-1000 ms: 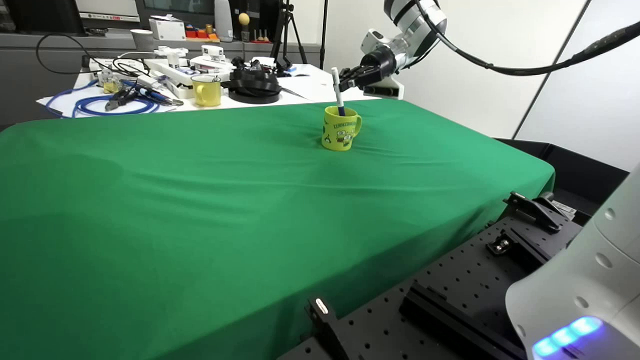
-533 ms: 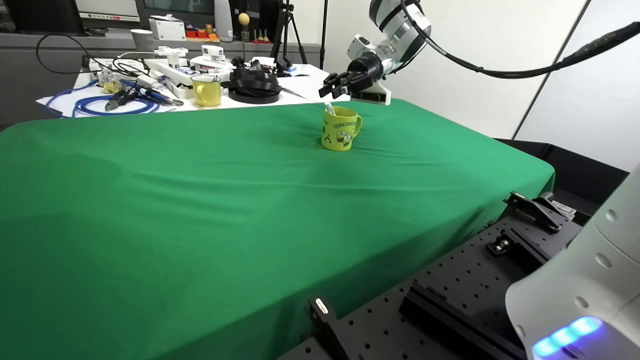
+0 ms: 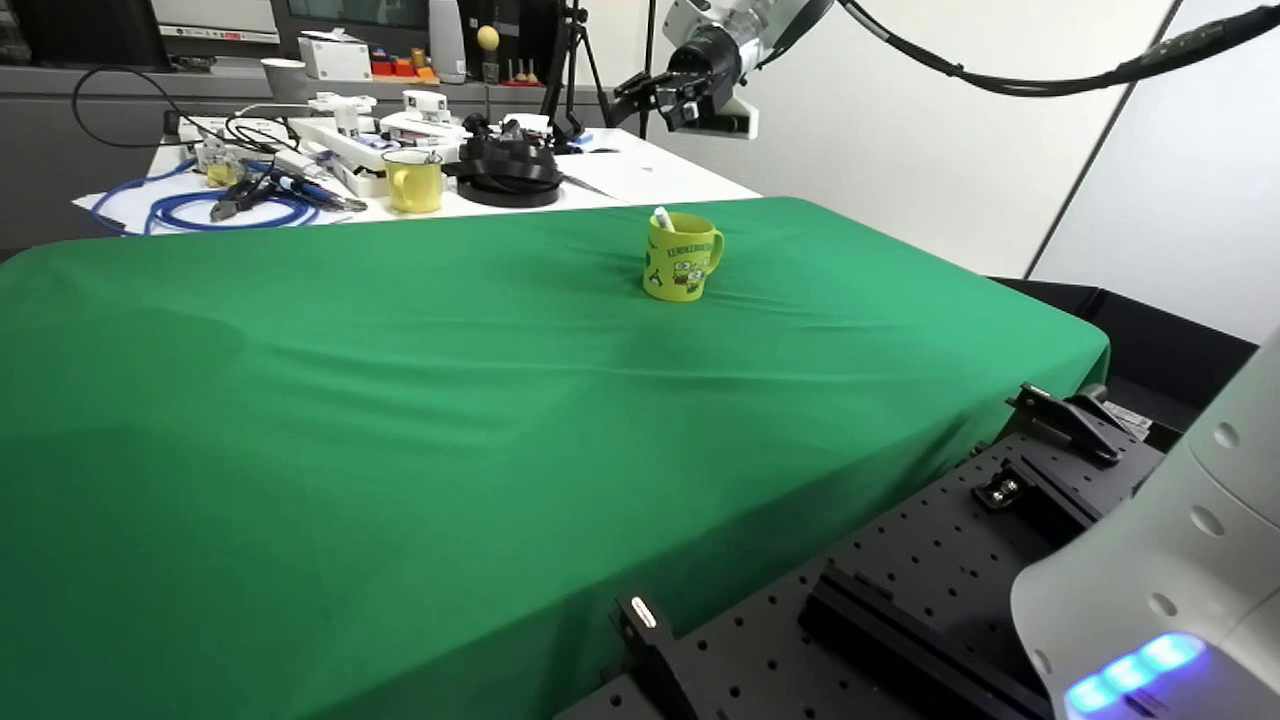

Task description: Put the marker in the mug

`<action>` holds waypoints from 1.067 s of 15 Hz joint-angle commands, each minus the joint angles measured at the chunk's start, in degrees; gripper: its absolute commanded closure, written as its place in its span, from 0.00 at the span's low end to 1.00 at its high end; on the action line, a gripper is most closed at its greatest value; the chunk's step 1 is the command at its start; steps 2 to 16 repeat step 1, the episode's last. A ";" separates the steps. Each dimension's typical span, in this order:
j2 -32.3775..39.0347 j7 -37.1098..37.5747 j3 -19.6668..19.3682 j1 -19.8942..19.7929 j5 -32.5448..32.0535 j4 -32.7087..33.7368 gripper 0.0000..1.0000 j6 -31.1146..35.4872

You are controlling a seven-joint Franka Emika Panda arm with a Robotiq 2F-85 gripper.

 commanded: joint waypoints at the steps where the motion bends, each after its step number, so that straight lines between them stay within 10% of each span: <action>1: 0.17 0.53 0.98 -0.43 -0.84 0.74 0.00 0.07; 16: 0.17 0.53 0.98 -0.43 -0.84 0.74 0.00 0.07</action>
